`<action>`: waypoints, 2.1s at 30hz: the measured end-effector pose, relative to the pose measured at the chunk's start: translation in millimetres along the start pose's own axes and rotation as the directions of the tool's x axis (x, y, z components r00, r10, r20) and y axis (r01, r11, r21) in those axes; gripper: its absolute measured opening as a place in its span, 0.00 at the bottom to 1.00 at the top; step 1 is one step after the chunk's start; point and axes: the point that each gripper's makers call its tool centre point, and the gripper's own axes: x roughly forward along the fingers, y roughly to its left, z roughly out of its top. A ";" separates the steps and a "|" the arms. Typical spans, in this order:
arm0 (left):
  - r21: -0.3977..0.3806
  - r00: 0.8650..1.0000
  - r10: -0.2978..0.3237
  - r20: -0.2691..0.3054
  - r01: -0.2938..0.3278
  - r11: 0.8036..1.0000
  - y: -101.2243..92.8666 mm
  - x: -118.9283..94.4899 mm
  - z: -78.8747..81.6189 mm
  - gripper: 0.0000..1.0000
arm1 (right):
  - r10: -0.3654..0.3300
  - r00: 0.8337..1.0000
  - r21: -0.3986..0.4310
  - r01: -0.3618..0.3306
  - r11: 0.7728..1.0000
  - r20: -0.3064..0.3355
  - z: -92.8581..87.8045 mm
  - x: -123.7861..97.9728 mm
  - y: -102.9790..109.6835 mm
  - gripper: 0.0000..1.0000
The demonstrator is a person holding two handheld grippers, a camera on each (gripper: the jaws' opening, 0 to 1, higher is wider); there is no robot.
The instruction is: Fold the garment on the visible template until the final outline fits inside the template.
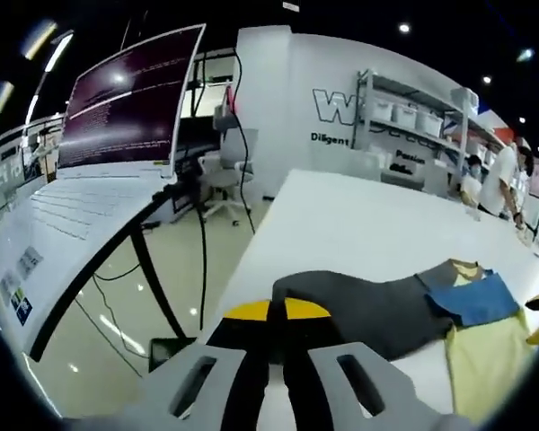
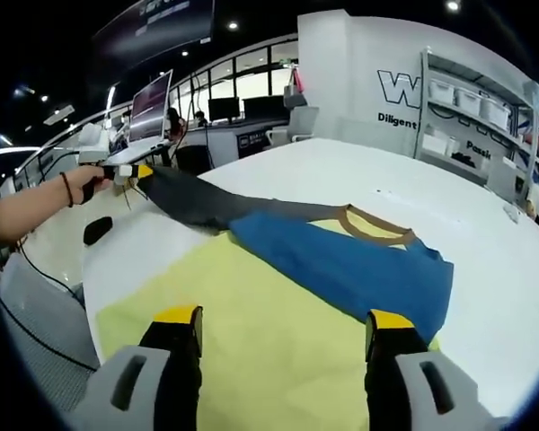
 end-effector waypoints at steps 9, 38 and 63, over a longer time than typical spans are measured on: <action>-0.067 0.993 -0.111 0.036 0.114 0.991 -28.8 -3.8 21.1 0.00 | 0.006 1.000 0.008 -0.006 1.000 0.005 -3.5 -0.5 -1.0 0.73; -0.095 0.911 -0.402 0.090 0.409 0.908 -150.1 -28.4 60.1 0.00 | -0.036 0.999 0.069 0.035 0.997 0.024 -12.3 -22.9 -29.0 0.76; -0.038 0.805 -0.584 0.102 0.590 0.807 -253.7 -39.0 76.4 0.00 | -0.104 0.995 0.118 0.104 0.988 -0.005 -27.3 -37.7 -50.9 0.83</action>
